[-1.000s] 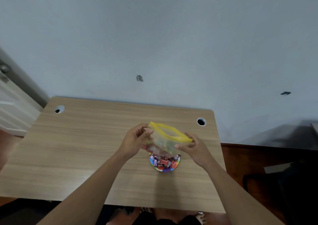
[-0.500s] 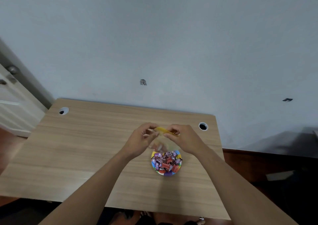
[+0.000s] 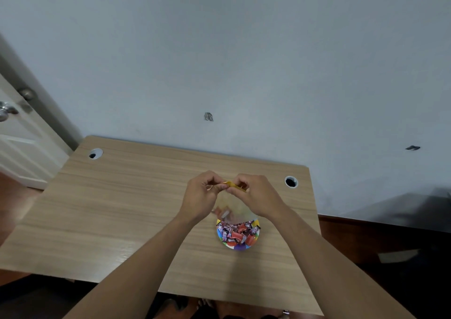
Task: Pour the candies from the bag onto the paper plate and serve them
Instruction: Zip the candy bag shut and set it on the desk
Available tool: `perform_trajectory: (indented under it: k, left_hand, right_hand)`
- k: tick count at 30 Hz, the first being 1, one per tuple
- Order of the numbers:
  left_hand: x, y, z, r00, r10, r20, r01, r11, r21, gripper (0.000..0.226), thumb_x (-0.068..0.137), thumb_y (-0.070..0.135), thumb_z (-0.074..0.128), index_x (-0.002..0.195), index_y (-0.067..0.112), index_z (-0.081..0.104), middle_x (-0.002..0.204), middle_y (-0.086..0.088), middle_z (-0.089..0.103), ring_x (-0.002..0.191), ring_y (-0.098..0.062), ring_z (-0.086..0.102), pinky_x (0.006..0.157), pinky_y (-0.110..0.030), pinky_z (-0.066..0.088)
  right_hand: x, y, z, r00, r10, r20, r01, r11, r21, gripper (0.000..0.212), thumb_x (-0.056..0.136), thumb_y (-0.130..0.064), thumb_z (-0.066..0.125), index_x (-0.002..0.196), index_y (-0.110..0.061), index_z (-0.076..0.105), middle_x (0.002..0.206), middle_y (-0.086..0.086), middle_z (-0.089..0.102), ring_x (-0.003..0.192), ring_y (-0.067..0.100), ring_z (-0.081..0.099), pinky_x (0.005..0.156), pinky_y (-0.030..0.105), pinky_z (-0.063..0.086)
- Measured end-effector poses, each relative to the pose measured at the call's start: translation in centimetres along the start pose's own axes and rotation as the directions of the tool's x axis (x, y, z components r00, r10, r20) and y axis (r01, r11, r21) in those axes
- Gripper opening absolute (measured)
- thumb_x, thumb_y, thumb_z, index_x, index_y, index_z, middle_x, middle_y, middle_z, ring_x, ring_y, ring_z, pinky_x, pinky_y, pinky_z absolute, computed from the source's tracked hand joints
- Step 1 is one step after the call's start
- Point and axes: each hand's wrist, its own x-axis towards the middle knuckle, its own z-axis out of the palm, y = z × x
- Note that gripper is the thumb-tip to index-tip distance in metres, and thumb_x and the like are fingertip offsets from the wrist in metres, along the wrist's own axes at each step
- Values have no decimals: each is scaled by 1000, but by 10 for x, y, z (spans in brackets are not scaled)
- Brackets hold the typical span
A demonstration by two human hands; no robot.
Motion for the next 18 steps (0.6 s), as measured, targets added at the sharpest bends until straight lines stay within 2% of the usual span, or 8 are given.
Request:
perform_trajectory:
  k: [4,6,7,9,12,16,18]
  left_hand:
    - [2,2,-4,998,-34,60,39,996,-80,28,89,9,84,77,35,82,84,8,83,83,-6,76,81,-24,58]
    - [3,2,-9,993,-51,111,68,985,-157,20,89,6,83,86,26,88,89,6,87,88,-4,80,83,-16,58]
    - [4,1,-12,990,-58,129,81,980,-182,15,89,6,83,94,18,89,94,1,88,94,-10,82,86,-15,59]
    - [6,0,-14,987,-64,147,93,975,-202,16,90,4,82,106,3,86,104,-10,87,107,-26,81,94,-23,62]
    - [8,-1,-16,988,-54,148,89,966,-242,15,89,0,82,103,-5,84,104,-19,85,107,-40,79,100,-42,63]
    - [9,-2,-14,992,-55,116,80,970,-228,14,87,2,84,99,-5,83,102,-19,85,105,-40,79,99,-44,63]
    - [10,-3,-15,992,-62,113,87,971,-224,13,87,4,84,98,-3,84,101,-17,86,103,-35,81,98,-41,63]
  right_hand:
    - [3,-1,-4,999,12,37,-11,999,-33,28,96,-50,76,91,-23,78,84,2,78,83,25,72,80,52,59]
    - [4,0,-6,999,16,49,-14,999,-39,27,95,-50,76,95,-24,82,85,0,80,84,23,73,81,51,59]
    - [5,0,-7,999,14,52,-12,999,-41,26,95,-49,77,95,-24,84,85,0,81,83,23,73,80,50,59]
    - [7,0,-8,999,12,50,-10,999,-40,23,93,-46,80,95,-24,86,83,1,82,80,24,73,78,50,58]
    - [9,1,-8,999,1,41,0,999,-36,21,92,-46,82,94,-27,88,80,1,82,76,25,73,75,50,57]
    - [11,1,-7,999,8,53,-7,1000,-19,19,93,-46,81,97,-29,89,81,5,83,78,31,74,75,52,59]
    - [11,0,-8,998,8,55,-7,1000,-16,19,93,-45,81,97,-29,89,82,5,83,78,32,73,75,52,58]
